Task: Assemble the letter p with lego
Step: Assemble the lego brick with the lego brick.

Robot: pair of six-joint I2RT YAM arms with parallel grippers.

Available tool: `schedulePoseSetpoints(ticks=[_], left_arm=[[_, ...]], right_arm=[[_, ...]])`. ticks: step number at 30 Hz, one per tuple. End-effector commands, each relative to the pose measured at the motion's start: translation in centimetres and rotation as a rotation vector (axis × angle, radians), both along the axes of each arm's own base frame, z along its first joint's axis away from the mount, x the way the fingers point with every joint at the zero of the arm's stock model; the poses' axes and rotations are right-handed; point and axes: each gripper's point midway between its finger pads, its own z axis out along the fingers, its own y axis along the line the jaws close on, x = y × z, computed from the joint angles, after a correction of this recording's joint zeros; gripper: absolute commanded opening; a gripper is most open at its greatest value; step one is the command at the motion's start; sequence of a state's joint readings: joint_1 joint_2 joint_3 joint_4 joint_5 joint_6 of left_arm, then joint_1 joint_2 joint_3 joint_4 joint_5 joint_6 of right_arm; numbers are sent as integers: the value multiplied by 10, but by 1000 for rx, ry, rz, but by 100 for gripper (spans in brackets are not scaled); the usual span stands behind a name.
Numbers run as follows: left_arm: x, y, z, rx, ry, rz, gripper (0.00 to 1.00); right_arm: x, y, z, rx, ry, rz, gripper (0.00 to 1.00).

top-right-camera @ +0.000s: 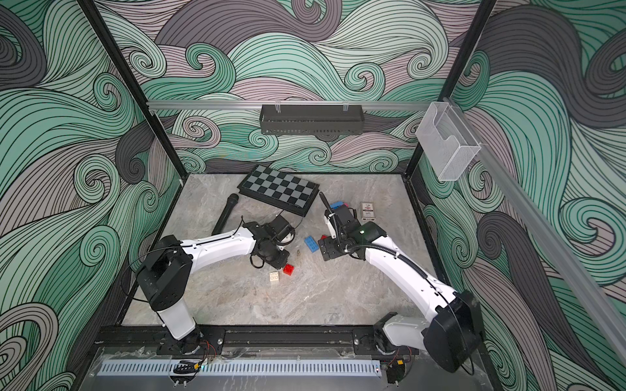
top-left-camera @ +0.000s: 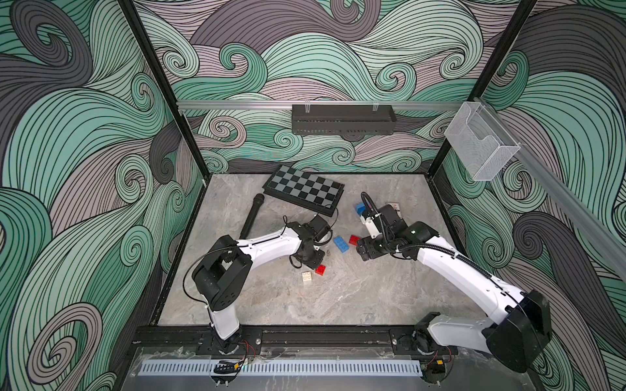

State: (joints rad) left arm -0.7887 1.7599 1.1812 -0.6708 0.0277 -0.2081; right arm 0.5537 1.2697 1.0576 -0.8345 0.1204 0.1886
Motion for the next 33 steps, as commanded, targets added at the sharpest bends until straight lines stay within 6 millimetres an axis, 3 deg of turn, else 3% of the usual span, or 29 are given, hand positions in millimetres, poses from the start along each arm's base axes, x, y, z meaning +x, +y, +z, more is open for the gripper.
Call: schedulePoseSetpoints(ticks=[1, 14, 33], left_arm=[[3, -3, -3, 24, -6, -30, 29], [-1, 0, 10, 26, -19, -73, 28], [4, -2, -3, 38, -1, -16, 27]], right_arm=[[-4, -2, -2, 5, 12, 4, 87], [-3, -1, -2, 7, 16, 6, 87], [-3, 1, -3, 10, 17, 10, 87]])
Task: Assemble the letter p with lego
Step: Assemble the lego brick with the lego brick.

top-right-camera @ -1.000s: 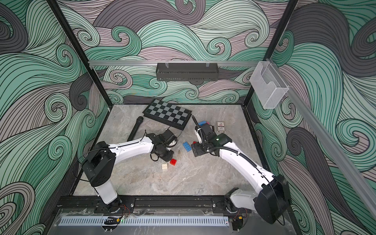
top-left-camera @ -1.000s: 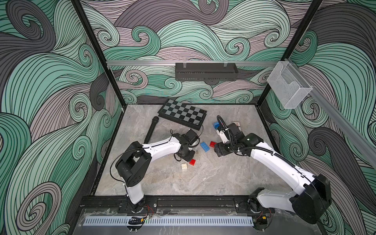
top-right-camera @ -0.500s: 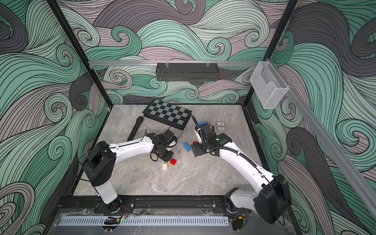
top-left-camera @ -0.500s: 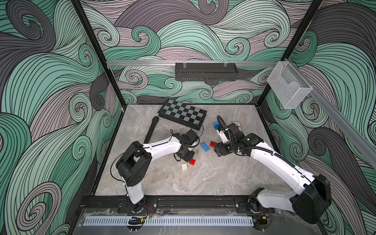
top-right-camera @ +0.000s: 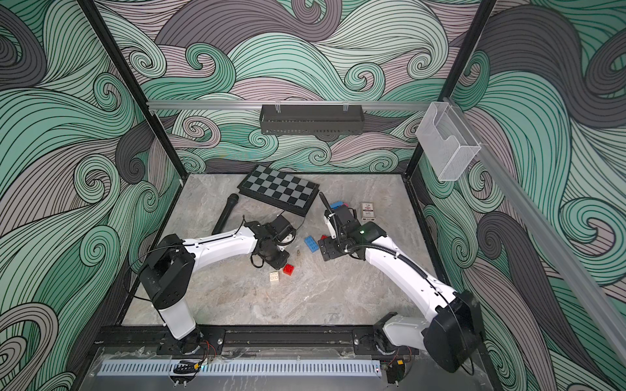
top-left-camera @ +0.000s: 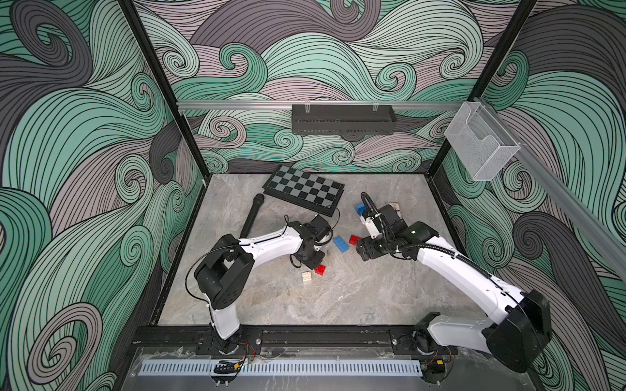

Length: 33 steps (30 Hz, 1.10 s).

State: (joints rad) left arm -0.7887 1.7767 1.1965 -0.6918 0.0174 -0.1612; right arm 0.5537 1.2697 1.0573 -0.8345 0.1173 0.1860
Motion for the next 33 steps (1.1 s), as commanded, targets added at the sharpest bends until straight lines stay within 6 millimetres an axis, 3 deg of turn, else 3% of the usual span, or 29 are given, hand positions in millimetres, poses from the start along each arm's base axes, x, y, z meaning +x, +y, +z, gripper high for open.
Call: schedulePoseSetpoints(ticks=[1, 11, 23, 28, 33], left_arm=[[3, -3, 0, 9, 1, 32, 27], [-8, 19, -18, 138, 69, 66, 27], [-26, 37, -56, 230, 151, 85, 25], [-24, 35, -50, 217, 137, 84, 26], [-13, 27, -30, 172, 90, 82, 35]], right_arm=[[-3, 1, -3, 10, 16, 7, 87], [-3, 1, -3, 15, 19, 6, 87], [-5, 1, -5, 17, 25, 7, 87], [-4, 2, -4, 19, 21, 7, 87], [-4, 1, -4, 17, 21, 6, 88]])
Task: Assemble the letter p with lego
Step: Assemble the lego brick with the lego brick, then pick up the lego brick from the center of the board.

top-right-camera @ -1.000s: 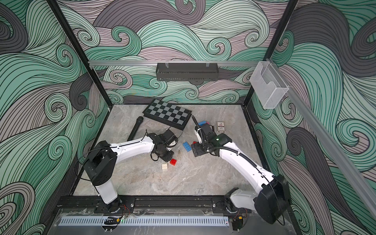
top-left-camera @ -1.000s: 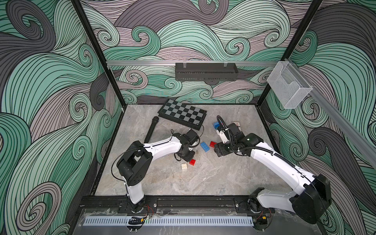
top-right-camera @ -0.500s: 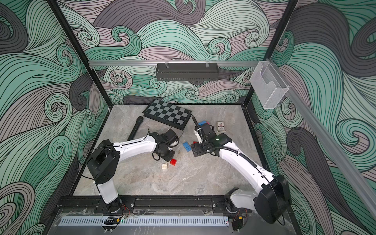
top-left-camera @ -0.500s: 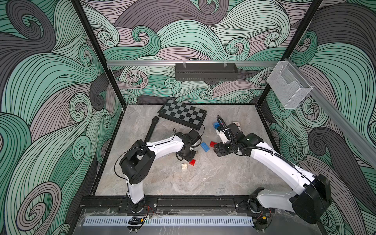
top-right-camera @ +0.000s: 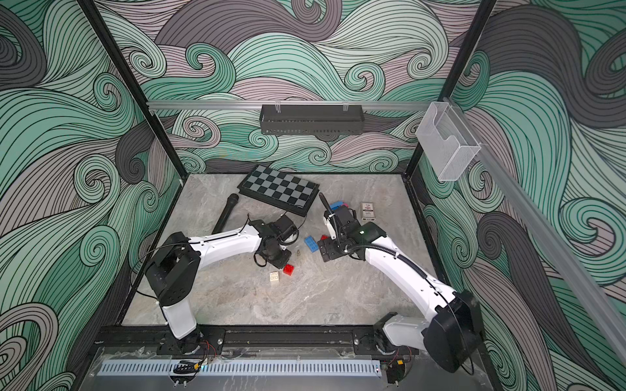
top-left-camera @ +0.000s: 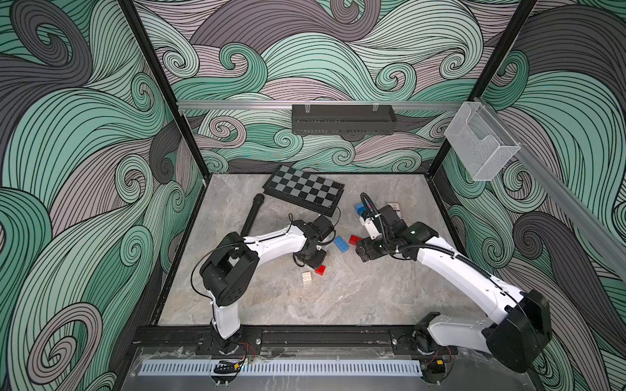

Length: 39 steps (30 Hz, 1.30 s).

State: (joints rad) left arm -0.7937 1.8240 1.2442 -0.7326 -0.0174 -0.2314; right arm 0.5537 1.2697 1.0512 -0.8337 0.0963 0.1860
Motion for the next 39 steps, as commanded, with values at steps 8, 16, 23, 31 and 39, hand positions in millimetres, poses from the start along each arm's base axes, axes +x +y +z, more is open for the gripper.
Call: schedulePoseSetpoints(ticks=[8, 16, 23, 31, 39], left_arm=[[9, 2, 24, 36, -35, -2, 51], [19, -9, 84, -97, -160, -2, 55], [16, 11, 141, -361, -346, 73, 57], [11, 48, 170, -584, -476, 169, 62], [12, 60, 166, -629, -486, 222, 61]], right_arm=[[-1, -2, -1, 4, -1, -4, 88], [0, -3, -5, -14, 8, 2, 89], [14, 13, -26, -97, 77, 42, 87], [47, 53, -56, -192, 121, 130, 84], [65, 73, -89, -246, 171, 206, 78]])
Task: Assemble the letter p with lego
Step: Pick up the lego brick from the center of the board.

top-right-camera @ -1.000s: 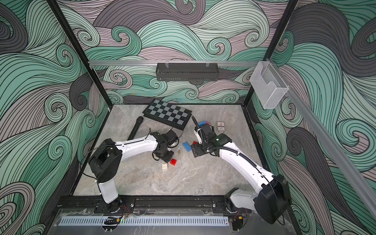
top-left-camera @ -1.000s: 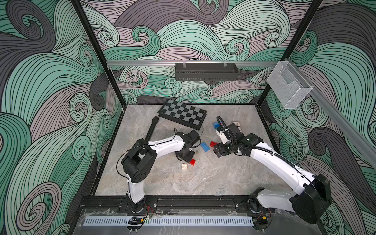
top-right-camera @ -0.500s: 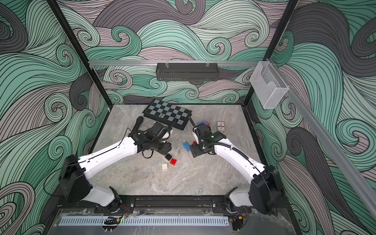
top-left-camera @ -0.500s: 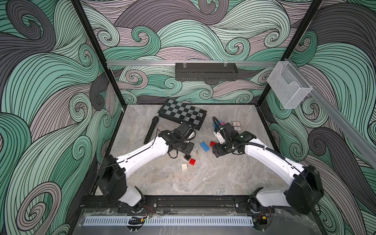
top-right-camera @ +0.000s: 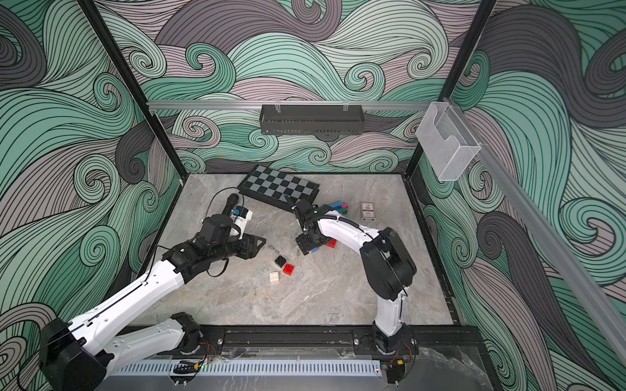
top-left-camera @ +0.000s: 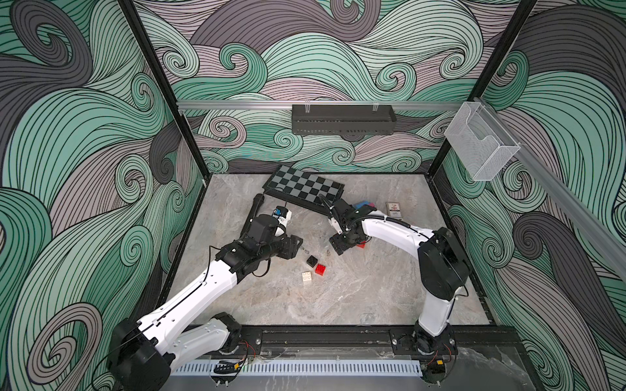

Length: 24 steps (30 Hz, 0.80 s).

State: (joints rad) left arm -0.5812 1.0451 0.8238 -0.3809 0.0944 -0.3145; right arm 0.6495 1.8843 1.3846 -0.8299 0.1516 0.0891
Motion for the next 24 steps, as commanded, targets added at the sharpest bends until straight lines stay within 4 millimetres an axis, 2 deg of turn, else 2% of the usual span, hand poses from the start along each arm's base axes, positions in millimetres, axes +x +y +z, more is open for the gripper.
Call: schedulePoseSetpoints(ticks=[1, 14, 24], left_arm=[[5, -5, 15, -67, -33, 2, 61], [5, 4, 12, -67, -30, 29, 60], [6, 6, 11, -67, -27, 38, 58]], right_arm=[[9, 6, -2, -23, -13, 43, 77], [32, 12, -30, -75, -11, 63, 67], [36, 13, -33, -36, 2, 52, 54]])
